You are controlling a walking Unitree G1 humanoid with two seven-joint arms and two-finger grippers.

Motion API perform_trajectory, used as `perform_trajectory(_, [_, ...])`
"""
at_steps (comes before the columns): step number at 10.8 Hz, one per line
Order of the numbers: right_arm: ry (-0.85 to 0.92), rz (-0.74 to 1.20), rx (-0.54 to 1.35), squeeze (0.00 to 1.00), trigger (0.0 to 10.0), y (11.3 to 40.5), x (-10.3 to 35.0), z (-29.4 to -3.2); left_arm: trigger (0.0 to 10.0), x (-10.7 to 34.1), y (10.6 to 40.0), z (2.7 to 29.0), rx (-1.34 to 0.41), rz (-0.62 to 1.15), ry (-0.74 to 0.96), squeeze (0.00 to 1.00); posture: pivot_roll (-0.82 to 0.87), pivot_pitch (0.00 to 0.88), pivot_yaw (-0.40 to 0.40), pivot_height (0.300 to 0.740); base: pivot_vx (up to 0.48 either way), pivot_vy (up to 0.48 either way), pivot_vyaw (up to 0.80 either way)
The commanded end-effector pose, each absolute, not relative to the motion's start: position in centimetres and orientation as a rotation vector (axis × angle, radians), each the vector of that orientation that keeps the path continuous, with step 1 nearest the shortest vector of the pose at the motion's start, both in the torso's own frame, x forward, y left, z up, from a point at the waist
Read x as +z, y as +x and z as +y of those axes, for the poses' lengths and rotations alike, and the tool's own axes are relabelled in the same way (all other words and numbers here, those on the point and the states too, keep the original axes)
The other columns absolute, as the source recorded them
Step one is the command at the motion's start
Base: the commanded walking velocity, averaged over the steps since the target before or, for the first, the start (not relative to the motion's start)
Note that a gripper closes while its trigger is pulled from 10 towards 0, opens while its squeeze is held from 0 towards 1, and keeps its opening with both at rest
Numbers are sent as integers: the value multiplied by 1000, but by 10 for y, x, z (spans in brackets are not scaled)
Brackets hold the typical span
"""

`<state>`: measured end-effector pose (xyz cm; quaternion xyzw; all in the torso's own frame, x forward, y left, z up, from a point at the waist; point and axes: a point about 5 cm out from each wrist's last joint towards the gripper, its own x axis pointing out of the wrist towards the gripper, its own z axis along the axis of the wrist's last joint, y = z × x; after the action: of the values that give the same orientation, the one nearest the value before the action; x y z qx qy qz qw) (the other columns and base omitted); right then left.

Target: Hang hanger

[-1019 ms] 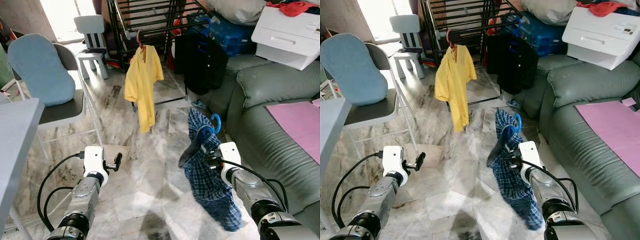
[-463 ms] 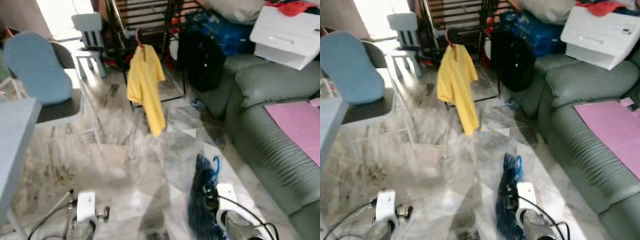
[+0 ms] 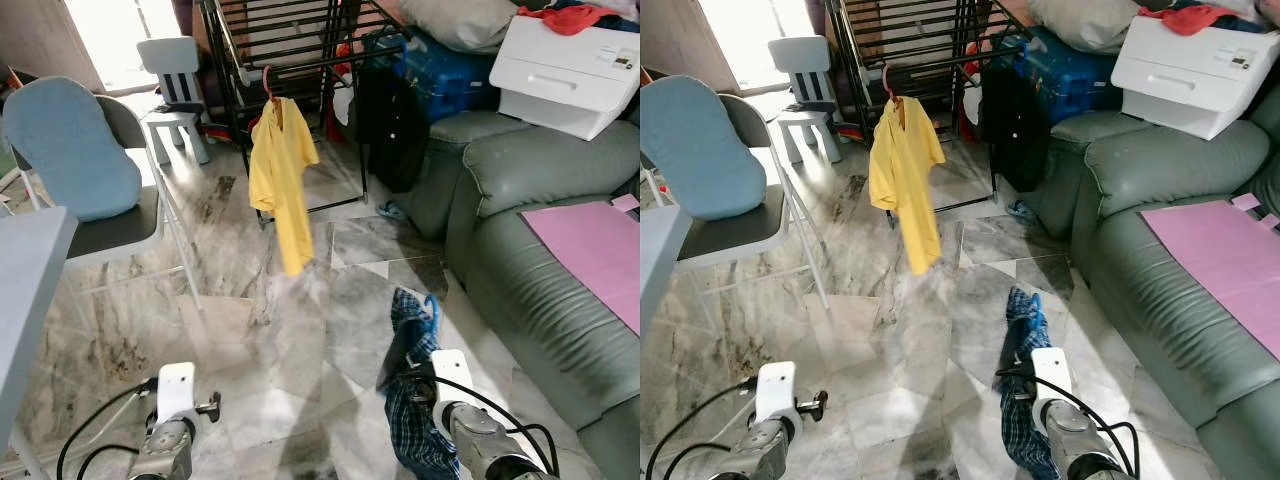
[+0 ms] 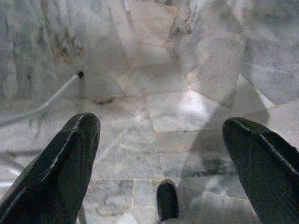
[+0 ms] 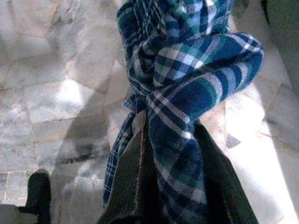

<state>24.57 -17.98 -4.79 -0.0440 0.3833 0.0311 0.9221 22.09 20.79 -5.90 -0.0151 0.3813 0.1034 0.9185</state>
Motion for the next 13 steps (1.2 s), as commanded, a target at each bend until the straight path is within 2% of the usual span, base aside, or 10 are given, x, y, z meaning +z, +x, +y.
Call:
perform_trajectory(1, [-108,777,109,0,10000,250,-46,-172,10000,-64,214,209,235,820,-65,0,-179,0,52,740,0,0,0])
perform_trajectory(3, [-108,788,113,0,10000,246,-49,-170,10000,-67,210,208,218,842,-80,0,-175,0,49,740,0,0,0])
perform_trajectory(5, [-113,815,129,0,10000,239,-54,-167,10000,-69,206,207,198,862,-66,0,-178,0,60,740,0,0,534])
perform_trajectory(8, [-111,827,150,0,10000,236,-56,-161,10000,-70,207,202,164,874,-43,0,-189,0,71,740,0,-281,517])
perform_trajectory(13, [-141,839,166,0,10000,233,-59,-157,10000,-72,202,203,157,897,-16,0,-184,0,72,740,0,-48,0])
